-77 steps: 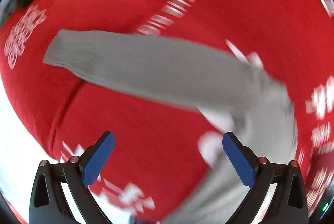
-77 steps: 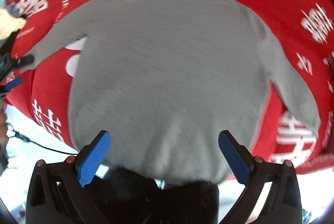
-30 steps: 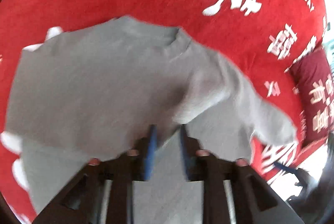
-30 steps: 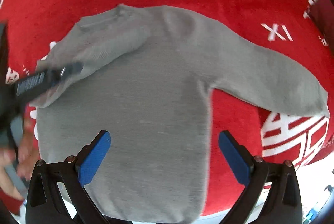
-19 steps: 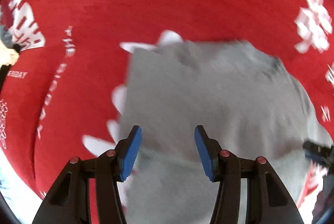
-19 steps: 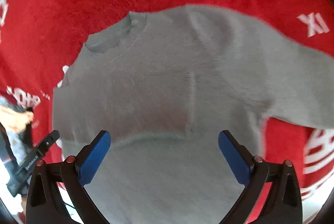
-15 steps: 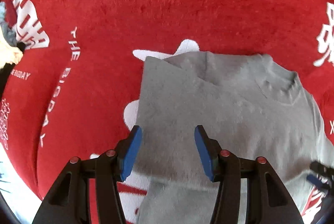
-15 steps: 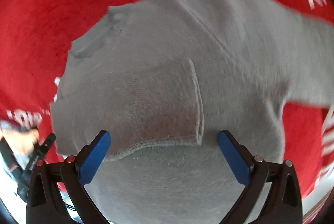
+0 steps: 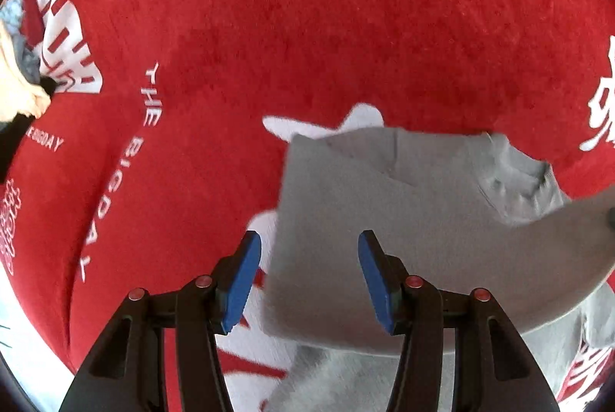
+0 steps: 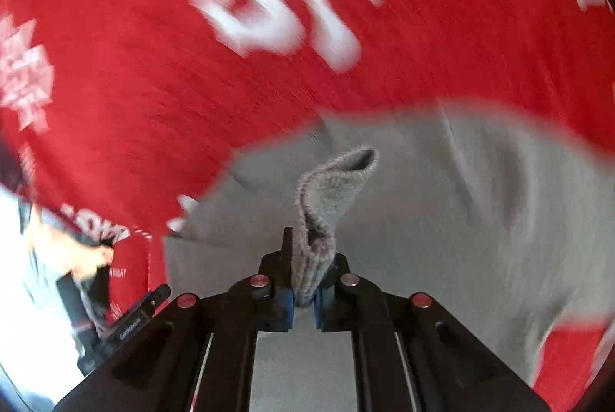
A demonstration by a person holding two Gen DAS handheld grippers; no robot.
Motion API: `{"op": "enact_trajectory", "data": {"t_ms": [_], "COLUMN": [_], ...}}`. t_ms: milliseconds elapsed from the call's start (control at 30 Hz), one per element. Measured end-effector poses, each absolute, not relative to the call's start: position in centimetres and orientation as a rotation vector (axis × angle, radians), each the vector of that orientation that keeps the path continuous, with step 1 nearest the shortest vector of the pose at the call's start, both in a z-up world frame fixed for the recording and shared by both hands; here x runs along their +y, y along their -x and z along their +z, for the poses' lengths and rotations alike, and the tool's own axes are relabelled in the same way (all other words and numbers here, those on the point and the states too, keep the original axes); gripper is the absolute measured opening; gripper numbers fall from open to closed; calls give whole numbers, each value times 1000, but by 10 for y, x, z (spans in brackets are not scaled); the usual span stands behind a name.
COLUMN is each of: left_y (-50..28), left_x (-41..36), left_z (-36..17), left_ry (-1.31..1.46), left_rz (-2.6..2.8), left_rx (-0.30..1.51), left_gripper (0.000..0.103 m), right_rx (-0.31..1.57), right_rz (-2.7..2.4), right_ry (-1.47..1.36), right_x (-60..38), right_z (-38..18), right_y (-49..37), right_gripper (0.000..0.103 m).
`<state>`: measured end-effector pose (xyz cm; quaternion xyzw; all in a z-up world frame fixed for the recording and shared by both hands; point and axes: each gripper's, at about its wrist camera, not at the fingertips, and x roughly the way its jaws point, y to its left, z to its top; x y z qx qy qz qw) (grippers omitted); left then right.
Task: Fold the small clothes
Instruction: 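Fold the held side and sleeve across the sweater body with the left gripper, release, then move the right gripper to the sleeve cuff on the other side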
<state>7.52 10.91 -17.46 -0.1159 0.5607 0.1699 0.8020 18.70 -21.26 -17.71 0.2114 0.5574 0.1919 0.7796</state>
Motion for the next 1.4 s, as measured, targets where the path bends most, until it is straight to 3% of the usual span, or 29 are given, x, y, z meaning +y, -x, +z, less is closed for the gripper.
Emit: {"op": "enact_trajectory", "data": {"t_ms": [33,67,133,167,200,233,333,533,833,1000,1333,1400], "left_y": [-79,-84,-89,-89,-84,-81,-71,-58,-21,-13,-26,-30], "left_x": [110,110,109,106,106,106,107,84,-34,-83,-119,-118], "left_z": [-179,-188,-211,-223,-221,-217,-208,-184,-192,-193,-196,-197], "left_ry": [246,243,178,137,145,151,126,86,65,24,8,22], "left_rz": [370,374,384,395,391,391,398,328,53,-24,15,33], "left_rx": [1218,1243,1301,1337,1296,1288,1310,1333,1481,1504,1526,1520], "left_gripper": [59,69,70,71,71,71,71,71,71,71,71,86], "right_rx": [1150,1150,1201,1260,1462,1462,1401,1475,1525,1534,1546,1555], "right_rz": [433,433,351,318,158,158,178,183,137,102,52,32], "right_ry": [-421,-421,-393,-386,-337,-337,-415,-370,-322,-282,-305,-298], "right_x": [-216,-216,-229,-235,-254,-254,-277,-281,-286,-296,-330,-338], "right_z": [-167,-167,-189,-207,-250,-250,-240,-236,-229,-221,-222,-223], "right_y": [-194,-194,-198,-200,-192,-192,-162,-103,-72,-63,-51,-51], "right_gripper": [8,8,12,28,39,38,53,53,65,66,69,70]}}
